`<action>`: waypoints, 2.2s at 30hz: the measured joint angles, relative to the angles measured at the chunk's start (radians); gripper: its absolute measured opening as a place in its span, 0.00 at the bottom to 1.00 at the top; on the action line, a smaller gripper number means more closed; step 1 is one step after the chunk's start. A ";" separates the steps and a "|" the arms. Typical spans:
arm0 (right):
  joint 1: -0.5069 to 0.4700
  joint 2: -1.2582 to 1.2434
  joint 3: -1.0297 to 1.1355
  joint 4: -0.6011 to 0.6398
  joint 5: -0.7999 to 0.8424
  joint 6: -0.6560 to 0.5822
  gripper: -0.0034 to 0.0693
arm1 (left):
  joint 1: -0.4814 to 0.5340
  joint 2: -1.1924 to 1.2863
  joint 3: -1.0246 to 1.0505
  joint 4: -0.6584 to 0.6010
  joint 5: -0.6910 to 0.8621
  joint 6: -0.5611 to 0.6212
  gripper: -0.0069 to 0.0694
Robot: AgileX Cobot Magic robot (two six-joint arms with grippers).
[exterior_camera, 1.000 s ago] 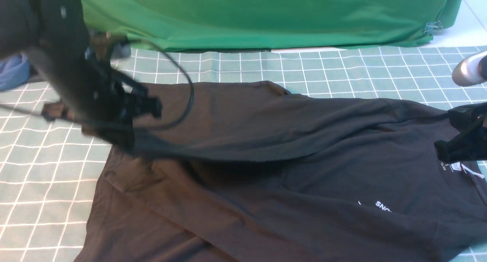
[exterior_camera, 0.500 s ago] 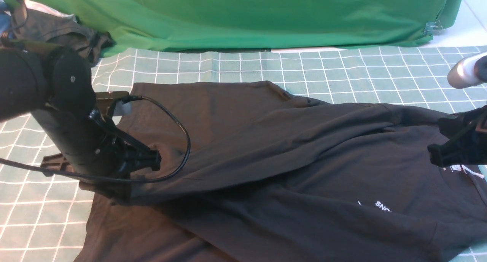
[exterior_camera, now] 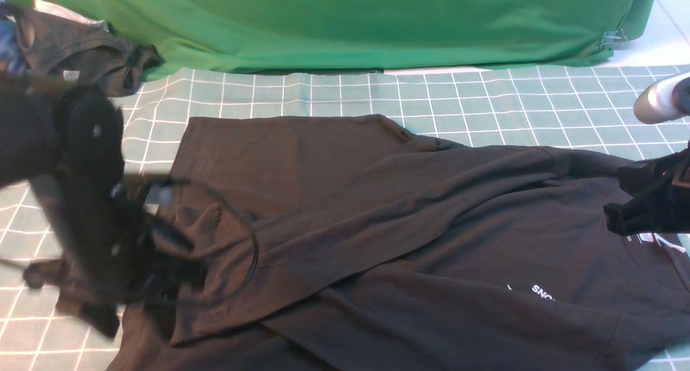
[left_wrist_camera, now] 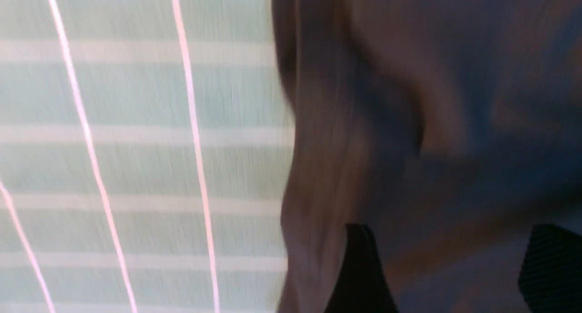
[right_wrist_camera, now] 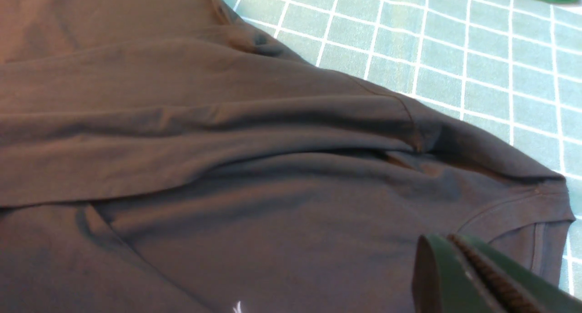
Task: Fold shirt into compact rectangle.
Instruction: 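Fold the left side of the dark shirt inward over its body with the left gripper, then grasp the near edge of the shirt at its hem and shoulder corners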
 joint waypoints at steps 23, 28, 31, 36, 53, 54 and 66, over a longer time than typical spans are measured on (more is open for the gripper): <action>-0.001 0.000 0.000 0.068 0.001 -0.096 0.07 | -0.027 -0.089 0.380 -0.019 -0.301 -0.181 0.49; -0.001 0.002 0.000 0.241 0.122 -0.277 0.07 | -0.027 -0.090 0.376 0.015 -0.286 -0.122 0.15; -0.001 0.022 0.000 0.336 0.248 -0.395 0.07 | -0.027 -0.125 0.352 0.033 -0.233 -0.106 0.11; -0.001 0.123 0.000 0.447 0.463 -0.595 0.07 | -0.027 -0.251 0.332 0.055 -0.144 -0.104 0.11; 0.143 0.298 0.000 0.639 0.347 -0.851 0.68 | -0.027 -0.389 0.331 0.120 -0.111 -0.140 0.11; 0.153 0.298 0.000 0.641 0.328 -0.841 0.68 | -0.027 -0.362 0.331 0.120 -0.139 -0.147 0.11; 0.160 0.298 0.000 0.642 0.297 -0.809 0.64 | -0.027 -0.113 0.379 0.196 -0.225 -0.223 0.61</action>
